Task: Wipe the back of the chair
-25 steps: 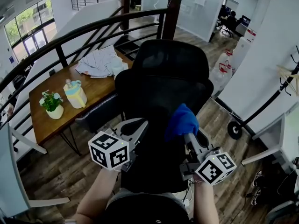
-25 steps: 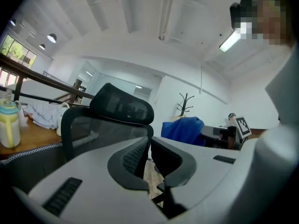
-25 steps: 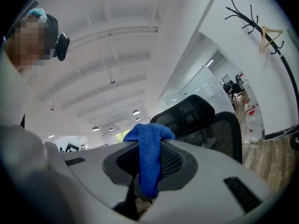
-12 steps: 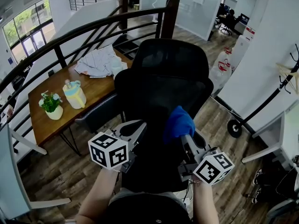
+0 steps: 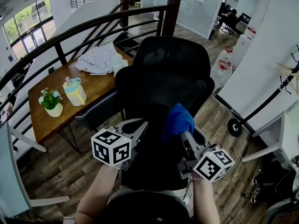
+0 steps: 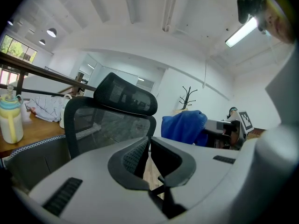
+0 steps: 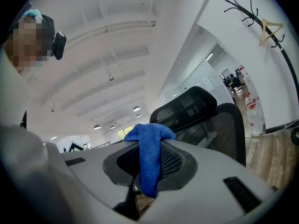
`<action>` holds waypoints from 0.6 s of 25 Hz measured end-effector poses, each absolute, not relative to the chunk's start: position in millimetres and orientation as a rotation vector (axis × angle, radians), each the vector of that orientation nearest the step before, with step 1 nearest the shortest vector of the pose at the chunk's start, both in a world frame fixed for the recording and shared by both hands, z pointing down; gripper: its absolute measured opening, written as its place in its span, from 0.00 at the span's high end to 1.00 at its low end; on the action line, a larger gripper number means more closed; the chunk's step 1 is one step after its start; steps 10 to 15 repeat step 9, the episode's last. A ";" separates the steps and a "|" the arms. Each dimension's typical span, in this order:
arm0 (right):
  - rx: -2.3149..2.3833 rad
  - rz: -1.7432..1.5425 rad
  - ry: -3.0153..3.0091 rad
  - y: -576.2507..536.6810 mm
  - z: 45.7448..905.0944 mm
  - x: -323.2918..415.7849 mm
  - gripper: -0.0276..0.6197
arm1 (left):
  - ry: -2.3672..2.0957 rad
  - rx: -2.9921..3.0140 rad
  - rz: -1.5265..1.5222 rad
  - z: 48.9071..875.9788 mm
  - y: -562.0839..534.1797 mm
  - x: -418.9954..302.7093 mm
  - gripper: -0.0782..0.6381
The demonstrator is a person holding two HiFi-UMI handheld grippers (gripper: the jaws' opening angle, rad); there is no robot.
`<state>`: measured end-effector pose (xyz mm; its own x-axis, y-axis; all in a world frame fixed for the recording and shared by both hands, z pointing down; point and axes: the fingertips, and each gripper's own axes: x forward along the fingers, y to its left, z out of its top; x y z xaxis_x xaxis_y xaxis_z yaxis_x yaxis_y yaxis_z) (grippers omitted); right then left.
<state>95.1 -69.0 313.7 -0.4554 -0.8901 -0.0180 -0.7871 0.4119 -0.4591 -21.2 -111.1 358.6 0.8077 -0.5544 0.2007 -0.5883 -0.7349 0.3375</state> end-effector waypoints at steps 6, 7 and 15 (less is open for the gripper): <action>-1.462 -0.584 2.418 -71.3 315.0 97.2 0.84 | -0.839 2.597 0.146 364.4 -110.5 -18.9 0.85; -1.462 -0.585 2.421 -71.6 315.1 96.9 0.84 | -0.840 2.596 0.151 365.0 -110.8 -19.6 0.85; -1.460 -0.587 2.427 -72.4 315.3 96.2 0.84 | -0.843 2.594 0.157 365.9 -111.5 -21.2 0.85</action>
